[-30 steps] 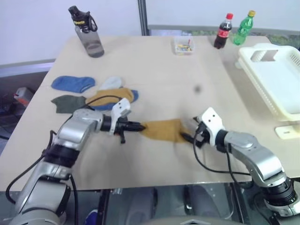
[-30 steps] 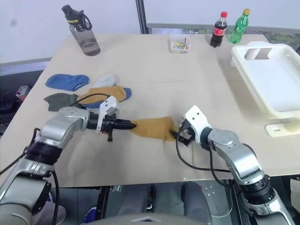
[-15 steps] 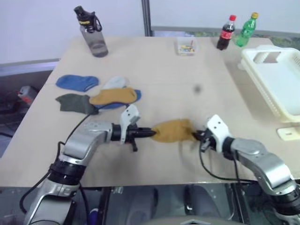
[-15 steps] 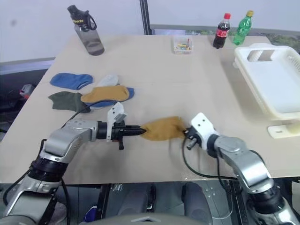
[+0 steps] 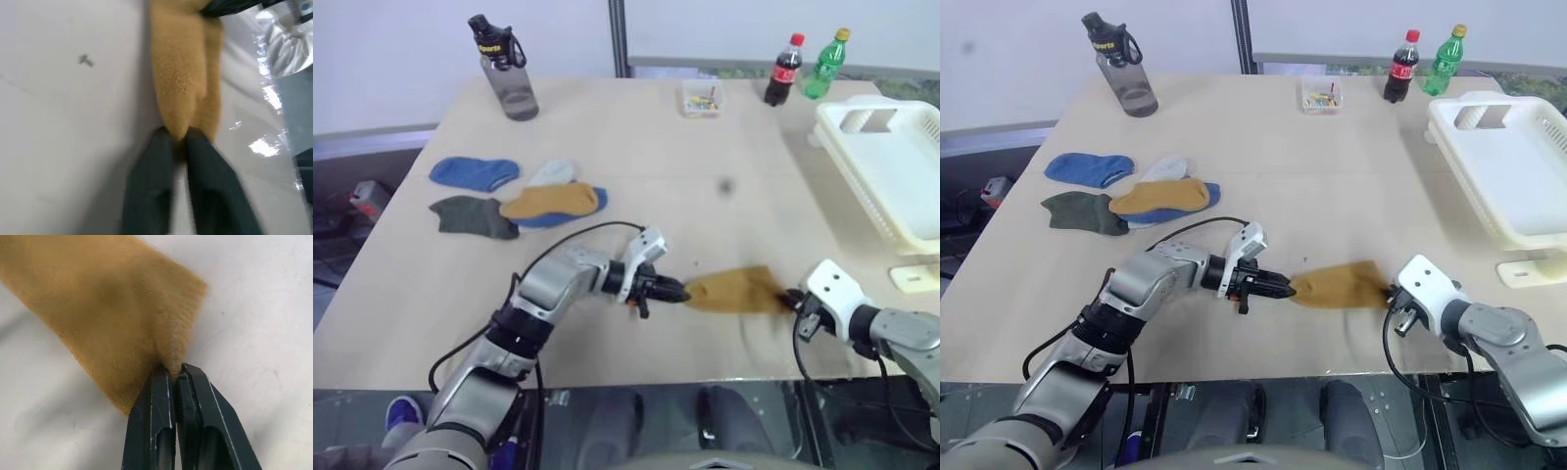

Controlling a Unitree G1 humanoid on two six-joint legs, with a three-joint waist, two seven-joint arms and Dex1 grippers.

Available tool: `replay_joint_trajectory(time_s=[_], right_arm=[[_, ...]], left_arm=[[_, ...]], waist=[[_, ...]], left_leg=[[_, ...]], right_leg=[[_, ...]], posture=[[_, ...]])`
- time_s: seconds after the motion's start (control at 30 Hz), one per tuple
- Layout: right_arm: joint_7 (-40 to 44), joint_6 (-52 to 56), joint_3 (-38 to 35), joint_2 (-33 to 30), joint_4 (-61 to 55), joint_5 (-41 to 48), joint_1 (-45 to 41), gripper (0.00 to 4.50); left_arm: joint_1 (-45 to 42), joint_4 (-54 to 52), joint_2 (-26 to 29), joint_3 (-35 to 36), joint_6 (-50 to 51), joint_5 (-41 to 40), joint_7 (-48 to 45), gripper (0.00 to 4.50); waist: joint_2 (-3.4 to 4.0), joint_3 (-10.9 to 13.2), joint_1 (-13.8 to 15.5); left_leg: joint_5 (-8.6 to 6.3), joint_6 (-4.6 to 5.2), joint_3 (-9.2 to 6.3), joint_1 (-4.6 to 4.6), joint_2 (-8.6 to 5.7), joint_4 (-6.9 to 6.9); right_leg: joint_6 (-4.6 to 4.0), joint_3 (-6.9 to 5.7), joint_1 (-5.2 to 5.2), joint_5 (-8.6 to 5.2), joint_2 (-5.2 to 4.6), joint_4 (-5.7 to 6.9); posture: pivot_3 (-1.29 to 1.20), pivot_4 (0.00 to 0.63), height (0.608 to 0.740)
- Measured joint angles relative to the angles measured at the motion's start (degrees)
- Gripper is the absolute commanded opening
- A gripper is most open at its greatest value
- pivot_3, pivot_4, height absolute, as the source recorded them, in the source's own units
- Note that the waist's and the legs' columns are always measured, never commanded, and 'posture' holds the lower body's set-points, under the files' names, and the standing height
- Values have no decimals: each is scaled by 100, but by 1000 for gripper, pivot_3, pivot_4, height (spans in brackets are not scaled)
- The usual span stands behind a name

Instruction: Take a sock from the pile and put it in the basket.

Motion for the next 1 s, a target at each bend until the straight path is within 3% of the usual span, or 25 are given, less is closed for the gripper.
replay_joint_trajectory(time_s=[0.07,0.13,0.37,0.53,0.73,0.97,1.0], right_arm=[[-23,-123,-13,17,38,-72,6,2263],[-30,-410,-170,181,-37,-104,228,3070],[430,-1462,-1115,761,-699,746,450,3070],[574,-1755,-1008,1013,-937,1171,-137,3070],[702,-1845,-344,1069,-837,1114,-728,3070],[804,-1884,-180,1068,-724,1112,-1113,3070],[810,-1890,-163,1068,-723,1106,-1124,3125]], left_arm=[[22,-5,-30,75,-82,2,61,3022],[216,-178,-25,422,-146,-40,287,3032],[1154,-1406,18,1787,-362,-232,1269,3032],[1350,-1600,-272,2109,-1286,1306,3508,3032],[790,-772,-645,1818,-1479,2605,5026,3032],[270,480,-1103,1835,-1414,2869,5654,3032],[191,657,-1128,1834,-1490,2872,5671,2787]], waist=[[-1,-1,0],[0,-1,-3],[8,6,-27],[8,6,46],[7,6,57],[6,7,46],[6,7,46]], left_leg=[[0,0,-1,2,1,1],[0,-1,-2,0,11,-1],[-1,-1,11,-10,28,-2],[-1,-1,6,9,15,-2],[-1,-1,2,-1,-8,0],[0,-2,-6,-5,-7,-3],[0,-2,-6,-6,-8,-3]], right_leg=[[0,1,1,0,0,1],[-2,1,-3,0,5,2],[1,16,-14,1,-2,-4],[0,13,0,3,2,2],[1,9,-2,3,-4,-1],[1,-1,-8,3,-3,2],[1,-1,-8,3,-4,2]], posture=[[0,150,740],[0,150,740],[0,150,740],[0,150,740],[0,150,740],[0,150,740],[0,150,740]])
